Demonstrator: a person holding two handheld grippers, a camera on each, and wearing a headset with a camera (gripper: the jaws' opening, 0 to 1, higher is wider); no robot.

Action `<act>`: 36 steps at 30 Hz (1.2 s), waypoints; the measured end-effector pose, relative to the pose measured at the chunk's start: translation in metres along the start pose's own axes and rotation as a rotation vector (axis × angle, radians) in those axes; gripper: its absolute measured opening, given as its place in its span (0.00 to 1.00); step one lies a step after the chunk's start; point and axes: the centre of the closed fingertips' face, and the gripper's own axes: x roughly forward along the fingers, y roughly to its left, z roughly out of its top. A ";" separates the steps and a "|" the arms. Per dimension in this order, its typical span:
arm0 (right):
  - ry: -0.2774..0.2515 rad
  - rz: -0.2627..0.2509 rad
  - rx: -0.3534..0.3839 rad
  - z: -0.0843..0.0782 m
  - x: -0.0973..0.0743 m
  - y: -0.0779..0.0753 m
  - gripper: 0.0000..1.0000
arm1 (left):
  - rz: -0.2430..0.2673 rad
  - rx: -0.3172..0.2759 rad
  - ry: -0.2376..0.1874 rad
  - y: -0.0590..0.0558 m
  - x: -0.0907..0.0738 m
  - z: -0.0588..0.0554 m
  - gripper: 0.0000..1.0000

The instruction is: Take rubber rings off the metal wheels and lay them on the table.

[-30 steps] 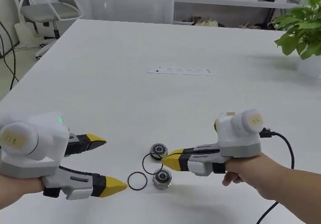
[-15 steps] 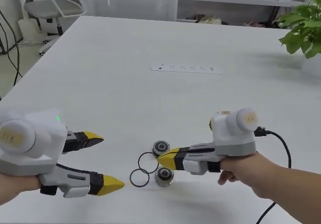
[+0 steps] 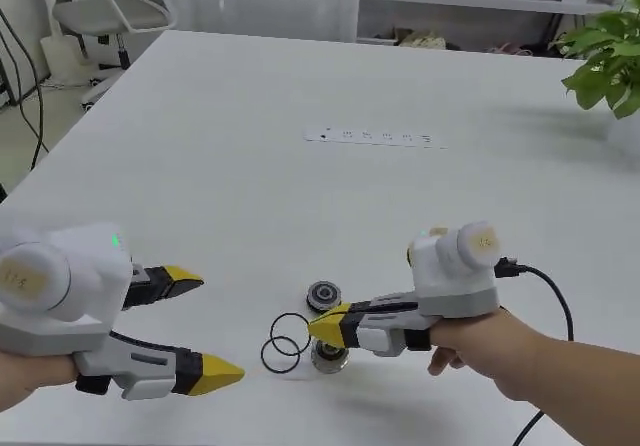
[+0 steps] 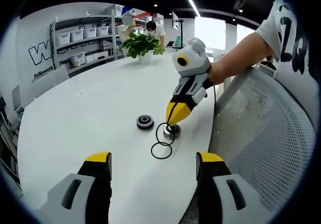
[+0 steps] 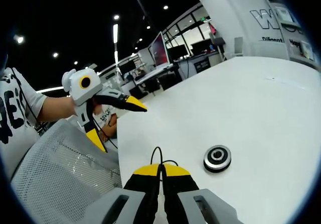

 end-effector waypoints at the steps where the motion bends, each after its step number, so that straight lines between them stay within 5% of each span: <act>1: 0.001 0.000 0.002 0.000 0.001 0.000 0.00 | 0.000 -0.001 0.001 0.000 0.000 0.000 0.67; 36: 0.113 -0.020 -0.058 -0.020 0.021 -0.001 0.00 | 0.011 -0.014 0.017 0.001 -0.003 -0.009 0.67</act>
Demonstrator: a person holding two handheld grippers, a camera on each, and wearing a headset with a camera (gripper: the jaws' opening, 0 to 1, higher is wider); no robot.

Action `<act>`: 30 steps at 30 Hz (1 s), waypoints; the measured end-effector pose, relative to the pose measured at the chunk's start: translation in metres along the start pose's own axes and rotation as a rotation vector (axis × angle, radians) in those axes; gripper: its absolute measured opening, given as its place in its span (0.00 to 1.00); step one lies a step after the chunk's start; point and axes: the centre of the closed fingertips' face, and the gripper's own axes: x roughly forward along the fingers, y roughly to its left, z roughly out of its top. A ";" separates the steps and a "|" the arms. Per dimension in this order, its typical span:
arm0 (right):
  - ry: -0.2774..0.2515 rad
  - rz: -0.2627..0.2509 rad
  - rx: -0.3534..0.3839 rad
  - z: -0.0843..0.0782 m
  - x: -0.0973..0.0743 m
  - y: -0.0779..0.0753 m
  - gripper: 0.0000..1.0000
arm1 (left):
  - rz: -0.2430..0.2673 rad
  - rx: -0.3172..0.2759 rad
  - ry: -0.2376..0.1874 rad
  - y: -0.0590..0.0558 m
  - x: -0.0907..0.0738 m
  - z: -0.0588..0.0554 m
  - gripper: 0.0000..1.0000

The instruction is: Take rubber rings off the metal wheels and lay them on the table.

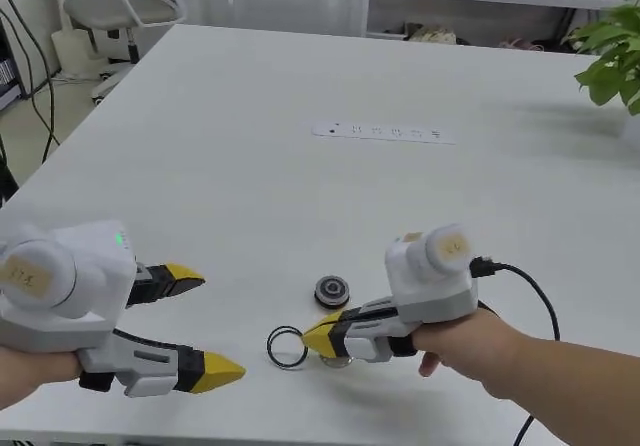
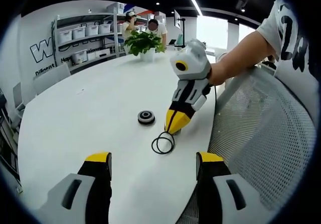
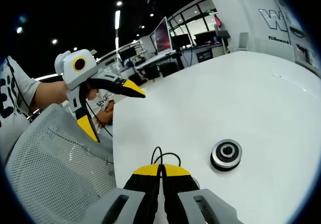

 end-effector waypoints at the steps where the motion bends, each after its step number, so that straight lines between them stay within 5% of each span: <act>1: 0.003 -0.002 -0.004 -0.001 0.000 0.000 0.00 | 0.000 -0.001 0.000 0.000 0.000 0.000 0.67; 30: -0.007 0.001 0.026 0.001 -0.001 -0.004 0.00 | -0.015 0.004 0.017 -0.003 0.004 -0.003 0.66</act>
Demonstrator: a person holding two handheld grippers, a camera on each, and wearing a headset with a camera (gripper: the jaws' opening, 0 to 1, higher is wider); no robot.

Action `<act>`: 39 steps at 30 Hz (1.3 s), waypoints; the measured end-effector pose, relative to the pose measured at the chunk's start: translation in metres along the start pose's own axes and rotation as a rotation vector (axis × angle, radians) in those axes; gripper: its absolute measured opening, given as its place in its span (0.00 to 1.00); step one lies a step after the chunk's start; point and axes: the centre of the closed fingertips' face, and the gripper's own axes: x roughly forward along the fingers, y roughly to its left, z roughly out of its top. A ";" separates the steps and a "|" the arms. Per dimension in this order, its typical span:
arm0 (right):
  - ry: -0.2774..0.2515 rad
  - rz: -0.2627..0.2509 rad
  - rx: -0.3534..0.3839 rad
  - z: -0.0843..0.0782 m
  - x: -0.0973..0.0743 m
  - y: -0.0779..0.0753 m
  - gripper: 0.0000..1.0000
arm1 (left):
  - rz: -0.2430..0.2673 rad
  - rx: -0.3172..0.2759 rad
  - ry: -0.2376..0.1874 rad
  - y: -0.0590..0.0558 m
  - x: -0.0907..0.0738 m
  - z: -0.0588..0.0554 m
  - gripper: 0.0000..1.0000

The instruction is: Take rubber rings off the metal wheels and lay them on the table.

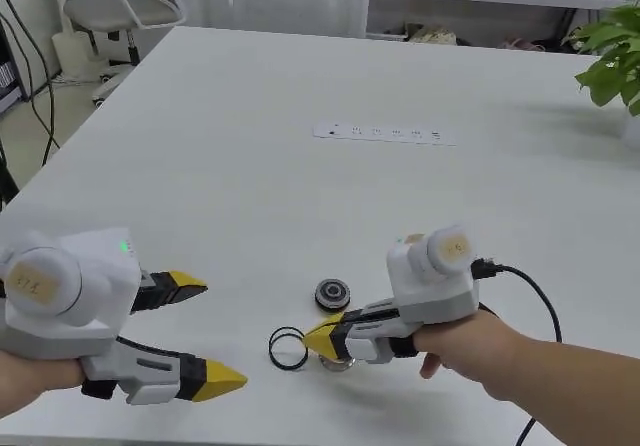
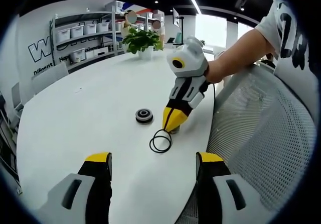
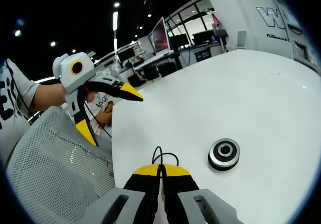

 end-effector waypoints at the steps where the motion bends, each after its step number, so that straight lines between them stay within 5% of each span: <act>1: 0.000 0.000 -0.001 0.000 0.000 0.000 0.00 | 0.000 0.000 0.001 0.000 0.000 0.000 0.66; 39: 0.006 -0.006 -0.028 -0.001 0.003 -0.001 0.01 | 0.001 -0.005 0.014 -0.003 -0.002 -0.007 0.66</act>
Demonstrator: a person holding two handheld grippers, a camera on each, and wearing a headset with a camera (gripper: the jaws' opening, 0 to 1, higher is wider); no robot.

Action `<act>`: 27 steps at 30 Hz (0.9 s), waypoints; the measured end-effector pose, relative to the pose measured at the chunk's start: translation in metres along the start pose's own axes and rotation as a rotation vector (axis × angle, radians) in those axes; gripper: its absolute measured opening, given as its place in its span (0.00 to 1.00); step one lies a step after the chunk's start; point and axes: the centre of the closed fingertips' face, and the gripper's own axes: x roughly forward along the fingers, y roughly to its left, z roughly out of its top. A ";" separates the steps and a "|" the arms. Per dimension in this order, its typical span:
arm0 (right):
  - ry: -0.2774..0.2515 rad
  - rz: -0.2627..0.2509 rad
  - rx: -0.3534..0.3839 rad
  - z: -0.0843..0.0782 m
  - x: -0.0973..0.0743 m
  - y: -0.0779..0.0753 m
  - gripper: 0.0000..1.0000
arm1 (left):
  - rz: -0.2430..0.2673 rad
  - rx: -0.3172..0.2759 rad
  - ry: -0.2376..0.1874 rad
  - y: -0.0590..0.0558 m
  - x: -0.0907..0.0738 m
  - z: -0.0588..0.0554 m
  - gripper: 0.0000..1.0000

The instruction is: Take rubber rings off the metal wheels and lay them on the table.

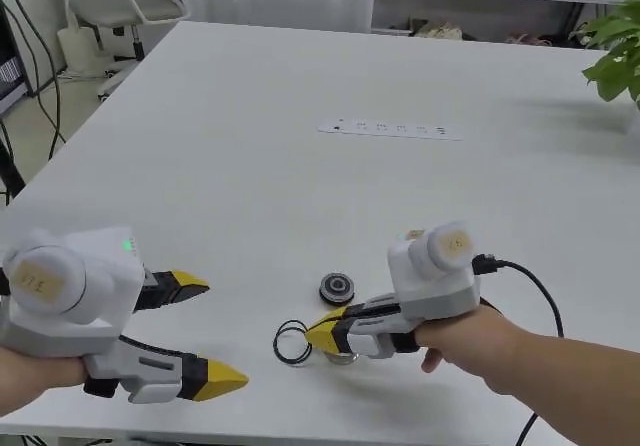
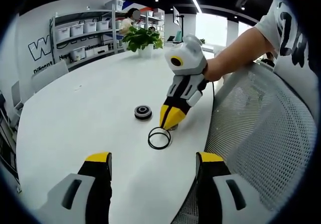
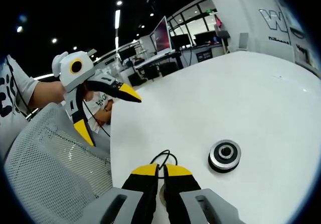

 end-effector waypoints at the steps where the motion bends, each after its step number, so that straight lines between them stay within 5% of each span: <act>1: 0.000 -0.001 -0.003 0.000 0.000 0.000 0.02 | 0.000 -0.001 0.000 0.000 0.000 0.000 0.66; 27: -0.010 0.015 -0.080 0.003 0.004 0.005 0.30 | -0.014 0.000 0.008 -0.003 0.003 0.002 0.66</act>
